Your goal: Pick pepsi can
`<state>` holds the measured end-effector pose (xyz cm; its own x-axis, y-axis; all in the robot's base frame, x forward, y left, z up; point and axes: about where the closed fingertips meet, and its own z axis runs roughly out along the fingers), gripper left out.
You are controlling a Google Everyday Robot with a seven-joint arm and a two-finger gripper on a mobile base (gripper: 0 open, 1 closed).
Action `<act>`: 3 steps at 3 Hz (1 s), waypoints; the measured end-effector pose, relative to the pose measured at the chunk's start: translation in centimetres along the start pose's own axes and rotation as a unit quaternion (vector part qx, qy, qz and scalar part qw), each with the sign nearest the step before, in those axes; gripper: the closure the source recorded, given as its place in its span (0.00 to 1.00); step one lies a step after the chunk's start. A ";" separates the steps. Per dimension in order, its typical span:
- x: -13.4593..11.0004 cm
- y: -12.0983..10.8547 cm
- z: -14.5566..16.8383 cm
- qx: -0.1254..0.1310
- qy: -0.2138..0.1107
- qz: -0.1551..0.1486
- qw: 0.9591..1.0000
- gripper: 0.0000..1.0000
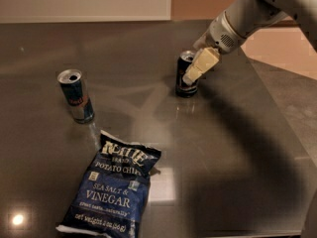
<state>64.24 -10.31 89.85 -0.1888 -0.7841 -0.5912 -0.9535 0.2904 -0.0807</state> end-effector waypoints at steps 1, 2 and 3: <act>-0.6 0.0 0.2 -0.005 -0.011 0.000 1.000 0.41; -1.4 0.5 -0.4 -0.015 -0.019 -0.006 1.000 0.64; -2.9 1.7 -1.9 -0.033 -0.025 -0.020 0.999 0.87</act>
Offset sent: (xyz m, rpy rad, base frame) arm -0.0108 0.0098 0.0264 0.0561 0.0085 0.0517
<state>62.76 -8.55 92.97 -0.1407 -0.7651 -0.6283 -0.9736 0.2221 -0.0525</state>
